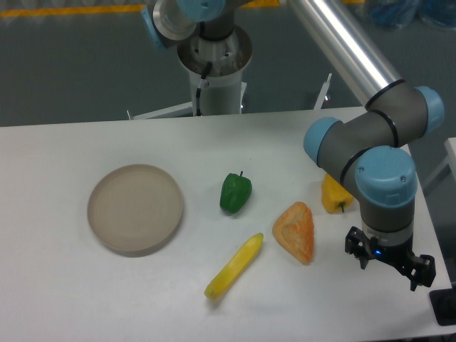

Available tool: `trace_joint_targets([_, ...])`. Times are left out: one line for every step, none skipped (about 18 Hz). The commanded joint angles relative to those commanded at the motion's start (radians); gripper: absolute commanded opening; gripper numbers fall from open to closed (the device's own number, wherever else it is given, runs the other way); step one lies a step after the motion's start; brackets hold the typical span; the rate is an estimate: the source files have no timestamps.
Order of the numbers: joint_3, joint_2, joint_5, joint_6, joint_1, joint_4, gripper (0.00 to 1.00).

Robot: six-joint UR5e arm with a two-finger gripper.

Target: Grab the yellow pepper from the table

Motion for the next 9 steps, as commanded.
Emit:
trace_joint_targets([-0.003,0.000,-0.002,0.000,0.000,0.002,1.00])
trace_joint_targets([-0.003,0.003,-0.003,0.000,0.000,0.002,1.00])
trace_joint_targets([-0.002,0.003,-0.003,-0.002,0.002,0.002,1.00])
trace_joint_targets([-0.003,0.005,-0.003,-0.002,0.002,0.002,1.00])
trace_joint_targets([-0.003,0.005,-0.003,-0.002,0.002,0.002,1.00])
trace_joint_targets([-0.003,0.006,-0.003,-0.002,0.002,0.000,1.00])
trace_joint_targets([-0.008,0.009,-0.002,-0.003,0.002,0.000,1.00])
trace_joint_targets([-0.017,0.015,-0.002,-0.003,0.003,0.000,1.00])
trace_joint_targets([-0.020,0.023,-0.003,-0.003,0.005,0.000,1.00])
